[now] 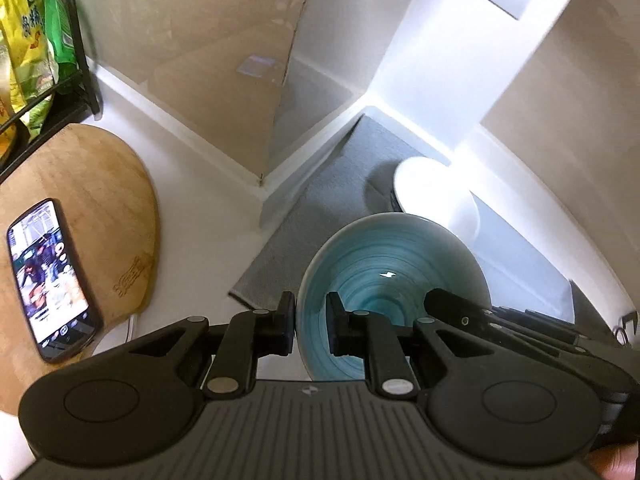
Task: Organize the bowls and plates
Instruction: 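Close the right gripper on the teal bowl rim while the left gripper grips it too, then carry the teal bowl with both grippers onto the cream bowl stack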
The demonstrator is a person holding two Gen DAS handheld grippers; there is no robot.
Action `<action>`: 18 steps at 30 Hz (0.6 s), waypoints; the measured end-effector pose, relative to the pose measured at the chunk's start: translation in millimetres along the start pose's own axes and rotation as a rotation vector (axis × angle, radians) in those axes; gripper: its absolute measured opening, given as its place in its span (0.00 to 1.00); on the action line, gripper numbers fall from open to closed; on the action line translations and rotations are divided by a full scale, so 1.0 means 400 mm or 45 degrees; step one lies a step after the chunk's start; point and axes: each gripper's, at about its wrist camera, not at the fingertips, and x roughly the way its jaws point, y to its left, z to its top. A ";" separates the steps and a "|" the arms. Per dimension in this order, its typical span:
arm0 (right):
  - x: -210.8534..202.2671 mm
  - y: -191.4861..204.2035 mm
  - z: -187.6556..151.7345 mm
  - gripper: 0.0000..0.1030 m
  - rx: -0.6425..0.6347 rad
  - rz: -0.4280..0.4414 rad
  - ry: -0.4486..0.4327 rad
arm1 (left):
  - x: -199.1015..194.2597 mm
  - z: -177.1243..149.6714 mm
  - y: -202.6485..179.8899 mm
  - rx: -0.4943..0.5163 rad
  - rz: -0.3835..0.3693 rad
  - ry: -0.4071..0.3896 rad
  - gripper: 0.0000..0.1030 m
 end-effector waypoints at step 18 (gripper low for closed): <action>-0.041 0.030 -0.156 0.14 0.005 -0.031 0.135 | -0.001 -0.170 0.018 0.023 -0.017 0.205 0.17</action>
